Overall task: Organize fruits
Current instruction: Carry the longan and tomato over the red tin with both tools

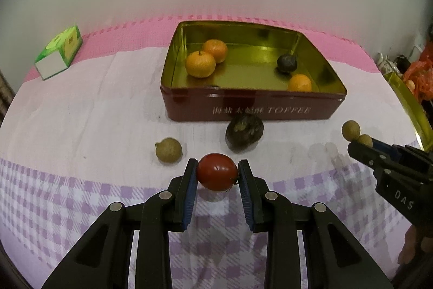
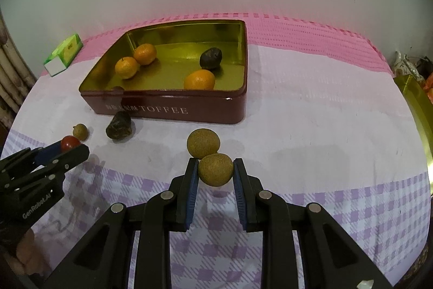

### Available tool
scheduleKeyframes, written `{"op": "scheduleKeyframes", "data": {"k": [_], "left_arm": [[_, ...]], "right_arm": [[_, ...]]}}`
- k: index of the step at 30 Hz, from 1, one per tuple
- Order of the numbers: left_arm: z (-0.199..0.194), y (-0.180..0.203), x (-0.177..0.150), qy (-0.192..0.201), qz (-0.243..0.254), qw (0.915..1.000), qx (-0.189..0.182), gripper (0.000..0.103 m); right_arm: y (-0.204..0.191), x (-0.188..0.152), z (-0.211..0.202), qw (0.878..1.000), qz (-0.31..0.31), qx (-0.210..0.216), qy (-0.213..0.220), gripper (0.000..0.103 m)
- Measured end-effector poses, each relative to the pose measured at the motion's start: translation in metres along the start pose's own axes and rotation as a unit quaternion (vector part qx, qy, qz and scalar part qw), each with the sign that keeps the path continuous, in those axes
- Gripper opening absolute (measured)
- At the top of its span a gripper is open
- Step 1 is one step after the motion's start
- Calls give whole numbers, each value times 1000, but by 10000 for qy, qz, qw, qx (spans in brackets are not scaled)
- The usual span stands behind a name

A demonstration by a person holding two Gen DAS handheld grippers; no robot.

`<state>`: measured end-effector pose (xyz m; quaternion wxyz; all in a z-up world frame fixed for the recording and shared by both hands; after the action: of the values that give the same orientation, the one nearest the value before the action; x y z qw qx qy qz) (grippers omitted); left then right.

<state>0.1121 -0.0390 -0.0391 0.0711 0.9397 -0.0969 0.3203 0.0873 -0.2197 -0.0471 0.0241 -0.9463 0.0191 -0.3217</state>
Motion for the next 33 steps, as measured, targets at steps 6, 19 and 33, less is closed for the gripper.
{"op": "scheduleKeyframes", "data": {"k": [6, 19, 33], "left_arm": [[-4, -3, 16, 133, -32, 9999, -36, 31], [-5, -21, 62, 388, -78, 9992, 1, 31], [46, -14, 90, 85, 46, 9999, 50, 31]], "right_arm": [[-1, 8, -5, 9999, -4, 15, 101, 23], [-4, 54, -8, 9992, -105, 33, 391, 23], [-8, 79, 37, 9996, -245, -47, 106, 23]]}}
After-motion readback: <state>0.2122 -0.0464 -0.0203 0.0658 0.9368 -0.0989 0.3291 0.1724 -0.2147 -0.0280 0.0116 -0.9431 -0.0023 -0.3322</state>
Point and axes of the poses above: each gripper's, at about its wrist camera, not at the fingertips, and z roughly the way its jaws point, y to its right, x to its top, the point moved 1 cm from there along z, roughly the way its jaws point, and after that the axes turned 3 degrees about y, right-handed, at the moved point
